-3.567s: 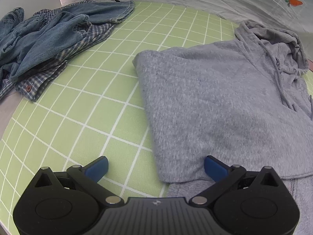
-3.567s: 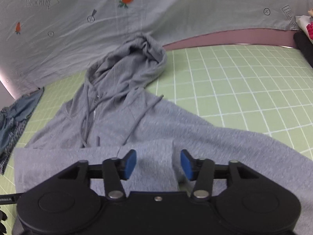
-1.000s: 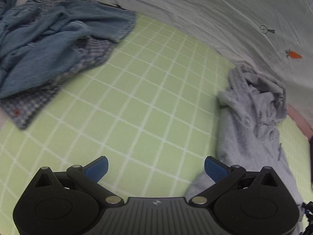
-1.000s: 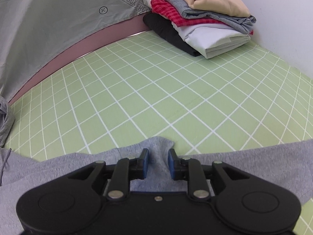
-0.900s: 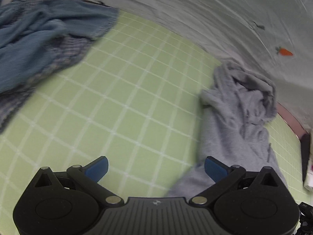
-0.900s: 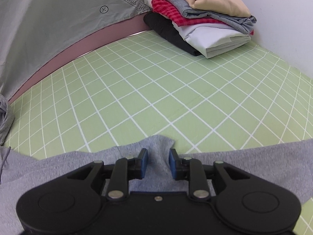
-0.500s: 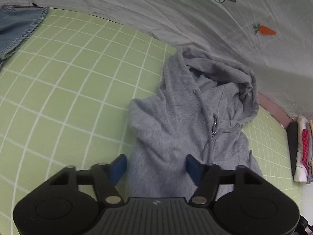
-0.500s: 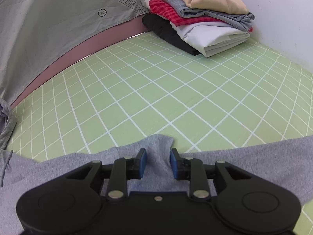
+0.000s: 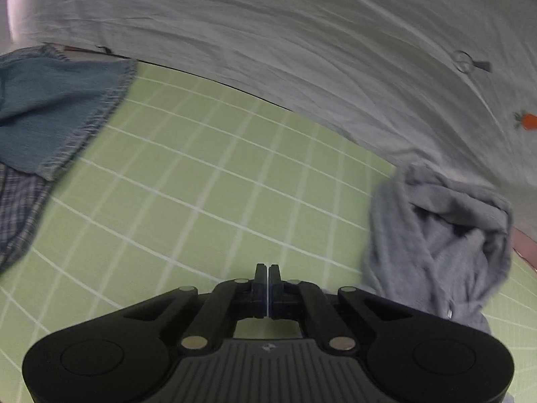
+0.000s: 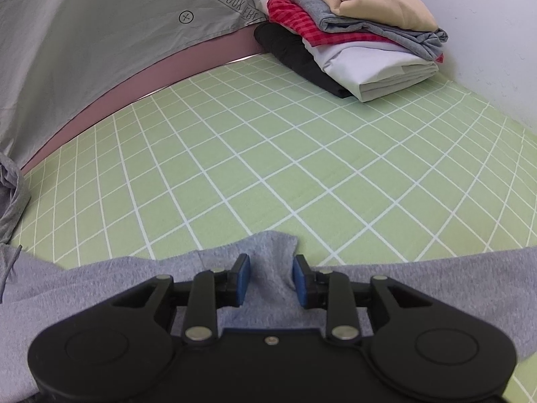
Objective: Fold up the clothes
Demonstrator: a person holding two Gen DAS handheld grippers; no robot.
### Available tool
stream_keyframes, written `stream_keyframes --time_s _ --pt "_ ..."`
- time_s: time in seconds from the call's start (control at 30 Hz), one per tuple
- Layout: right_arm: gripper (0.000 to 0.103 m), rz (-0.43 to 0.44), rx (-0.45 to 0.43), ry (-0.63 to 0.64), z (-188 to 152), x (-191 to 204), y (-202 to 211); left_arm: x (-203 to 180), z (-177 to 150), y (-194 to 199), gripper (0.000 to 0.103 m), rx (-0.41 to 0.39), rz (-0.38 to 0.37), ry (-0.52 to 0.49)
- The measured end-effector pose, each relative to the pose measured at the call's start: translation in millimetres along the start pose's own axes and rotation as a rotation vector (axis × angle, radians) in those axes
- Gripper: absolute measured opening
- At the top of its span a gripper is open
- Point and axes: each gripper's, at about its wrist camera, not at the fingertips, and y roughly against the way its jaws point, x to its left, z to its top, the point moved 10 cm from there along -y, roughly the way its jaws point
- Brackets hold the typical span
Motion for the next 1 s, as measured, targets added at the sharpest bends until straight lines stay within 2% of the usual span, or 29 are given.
stream_keyframes --time_s 0.07,0.13,0.2,0.3,0.33,0.4,0.43,0.47,0.57,0.6,0.67,0.7,0.73,0.77,0.8,0.83,0.87,0.9,0.93,1.0 --pt "0.046 -0.003 0.019 -0.013 1 -3 1 3 -3 11 0.005 -0.008 -0.024 0.021" --pt "0.056 0.000 0.020 -0.053 1 -10 6 -1 -14 22 0.018 0.001 -0.055 0.012" --pt "0.058 0.024 0.025 -0.101 -2 -15 12 -8 -33 34 0.030 0.013 -0.076 -0.015" --pt "0.061 0.059 0.041 -0.134 -10 -18 16 -17 -68 47 0.037 0.037 -0.088 -0.039" --pt "0.058 0.063 0.044 -0.127 -12 -17 16 -18 -79 50 0.038 0.047 -0.085 -0.043" --pt "0.045 0.067 0.042 -0.096 -15 -13 16 -20 -100 53 0.041 0.067 -0.072 -0.049" --pt "0.026 0.077 0.040 -0.076 -13 -10 18 -19 -110 55 0.041 0.076 -0.064 -0.047" --pt "0.019 0.097 0.037 -0.063 -11 -7 20 -19 -118 57 0.041 0.083 -0.060 -0.041" --pt "0.014 0.180 -0.025 -0.064 10 2 44 -16 -134 66 0.042 0.086 -0.049 -0.033" --pt "0.014 0.226 -0.053 -0.098 19 2 55 -16 -138 70 0.043 0.084 -0.045 -0.034" --pt "0.014 0.355 -0.096 -0.286 36 -11 75 -13 -143 77 0.047 0.074 -0.029 -0.045" --pt "0.014 0.375 -0.097 -0.339 40 -19 79 -12 -145 81 0.050 0.069 -0.020 -0.048" --pt "0.014 0.364 -0.087 -0.335 40 -24 79 -10 -147 83 0.052 0.067 -0.014 -0.049" --pt "0.014 0.311 -0.069 -0.268 38 -26 75 -10 -150 86 0.059 0.070 -0.014 -0.049" --pt "0.014 0.210 -0.044 -0.131 32 -25 68 -9 -152 88 0.066 0.074 -0.014 -0.053" --pt "0.014 0.147 -0.026 -0.031 27 -23 65 -9 -154 90 0.067 0.079 -0.013 -0.059" --pt "0.014 0.124 -0.018 0.029 21 -20 64 -9 -156 93 0.067 0.076 0.001 -0.079" --pt "0.014 0.141 -0.018 0.042 18 -18 65 -10 -157 97 0.068 0.071 0.019 -0.102" --pt "0.014 0.192 -0.028 0.002 17 -16 70 -9 -157 101 0.069 0.062 0.030 -0.118" --pt "0.014 0.222 -0.047 -0.037 18 -14 76 -7 -158 110 0.079 0.041 0.042 -0.138"
